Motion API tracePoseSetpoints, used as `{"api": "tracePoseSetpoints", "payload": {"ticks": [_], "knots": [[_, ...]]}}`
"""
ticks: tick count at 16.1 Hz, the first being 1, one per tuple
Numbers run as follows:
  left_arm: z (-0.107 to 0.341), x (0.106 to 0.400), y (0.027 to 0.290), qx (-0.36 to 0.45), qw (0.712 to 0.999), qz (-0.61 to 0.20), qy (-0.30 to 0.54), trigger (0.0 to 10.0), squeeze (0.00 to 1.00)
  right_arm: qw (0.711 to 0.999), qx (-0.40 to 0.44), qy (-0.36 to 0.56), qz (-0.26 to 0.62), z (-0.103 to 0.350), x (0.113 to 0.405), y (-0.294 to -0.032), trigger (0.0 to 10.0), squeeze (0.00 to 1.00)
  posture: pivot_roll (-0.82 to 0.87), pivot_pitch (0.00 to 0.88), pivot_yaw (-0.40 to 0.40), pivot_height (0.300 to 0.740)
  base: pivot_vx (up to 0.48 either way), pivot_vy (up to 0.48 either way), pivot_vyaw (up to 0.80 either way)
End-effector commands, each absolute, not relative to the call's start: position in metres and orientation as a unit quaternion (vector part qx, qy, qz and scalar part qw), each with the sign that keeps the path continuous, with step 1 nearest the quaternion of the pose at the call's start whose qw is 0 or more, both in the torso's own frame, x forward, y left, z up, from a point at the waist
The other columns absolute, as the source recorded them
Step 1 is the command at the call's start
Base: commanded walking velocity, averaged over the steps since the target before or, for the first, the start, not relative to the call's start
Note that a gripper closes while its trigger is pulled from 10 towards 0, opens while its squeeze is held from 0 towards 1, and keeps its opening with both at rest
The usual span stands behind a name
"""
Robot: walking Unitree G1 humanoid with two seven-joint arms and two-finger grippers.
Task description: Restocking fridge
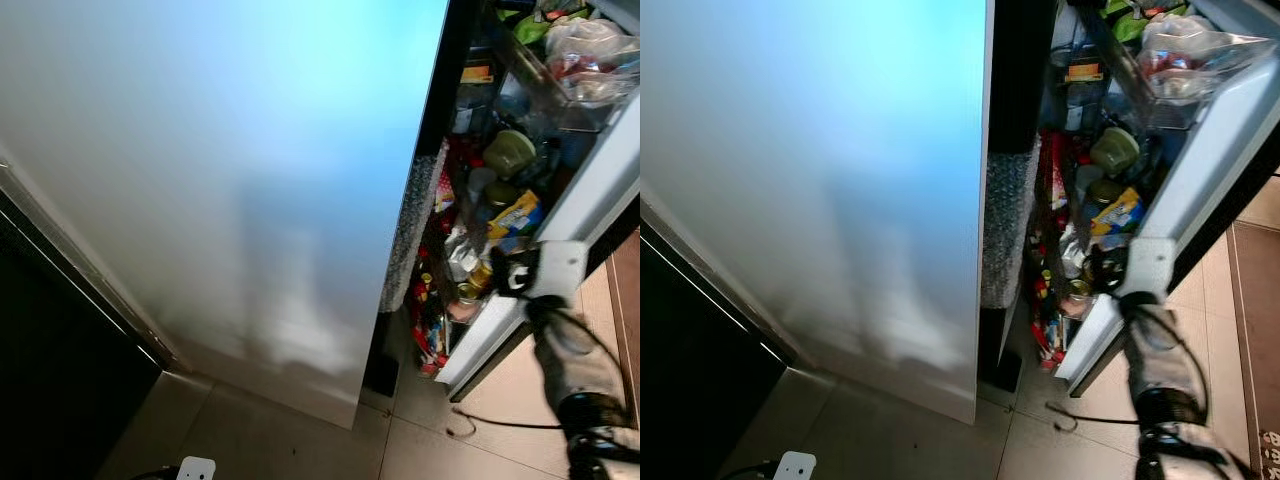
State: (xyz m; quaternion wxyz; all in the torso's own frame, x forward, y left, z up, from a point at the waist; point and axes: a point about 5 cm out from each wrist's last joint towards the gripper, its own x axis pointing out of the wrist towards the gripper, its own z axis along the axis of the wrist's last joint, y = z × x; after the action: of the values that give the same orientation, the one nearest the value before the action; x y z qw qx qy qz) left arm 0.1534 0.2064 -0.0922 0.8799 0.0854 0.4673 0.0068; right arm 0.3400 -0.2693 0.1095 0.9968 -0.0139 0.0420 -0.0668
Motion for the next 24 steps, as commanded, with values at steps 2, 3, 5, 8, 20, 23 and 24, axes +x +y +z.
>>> {"api": "tracePoseSetpoints", "payload": {"ticks": [2, 3, 5, 8, 20, 23, 24], "knots": [[-0.095, 0.147, 0.207, 0.09, 0.873, 0.006, 0.479, 10.0, 0.0, 0.997, -0.012, 0.032, -0.07, 0.117, 0.342, -0.275, 10.0, 0.0, -0.02, 0.104, 0.033, 0.74, 0.0, 0.0, 0.0], [-0.095, 0.148, 0.207, 0.091, 0.873, 0.005, 0.479, 10.0, 0.0, 0.997, -0.012, 0.026, -0.075, 0.12, 0.342, -0.278, 10.0, 0.0, -0.02, 0.104, 0.033, 0.74, 0.0, 0.0, 0.0], [-0.095, 0.148, 0.207, 0.092, 0.873, 0.004, 0.479, 10.0, 0.0, 0.996, -0.005, 0.037, -0.079, 0.114, 0.34, -0.277, 10.0, 0.0, -0.02, 0.106, 0.033, 0.74, 0.0, 0.0, 0.0], [-0.094, 0.149, 0.206, 0.09, 0.874, 0.004, 0.478, 10.0, 0.0, 0.992, 0.006, 0.117, -0.055, 0.066, 0.324, -0.254, 10.0, 0.0, -0.02, 0.106, 0.032, 0.74, 0.0, 0.0, 0.0], [-0.094, 0.148, 0.211, 0.079, 0.871, 0.023, 0.484, 10.0, 0.0, 0.901, 0.05, 0.429, -0.049, -0.077, 0.188, -0.211, 10.0, 0.0, -0.01, 0.1, 0.011, 0.74, 0.0, 0.0, 0.0], [-0.095, 0.145, 0.212, 0.081, 0.869, 0.025, 0.488, 10.0, 0.0, 0.893, 0.05, 0.444, -0.048, -0.082, 0.178, -0.207, 10.0, 0.0, -0.01, 0.093, 0.011, 0.74, 0.0, -0.382, 0.0], [-0.096, 0.144, 0.213, 0.081, 0.868, 0.026, 0.489, 10.0, 0.0, 0.893, 0.052, 0.444, -0.048, -0.083, 0.178, -0.207, 10.0, 0.0, -0.01, 0.092, 0.012, 0.74, 0.0, -0.42, 0.0]]}}
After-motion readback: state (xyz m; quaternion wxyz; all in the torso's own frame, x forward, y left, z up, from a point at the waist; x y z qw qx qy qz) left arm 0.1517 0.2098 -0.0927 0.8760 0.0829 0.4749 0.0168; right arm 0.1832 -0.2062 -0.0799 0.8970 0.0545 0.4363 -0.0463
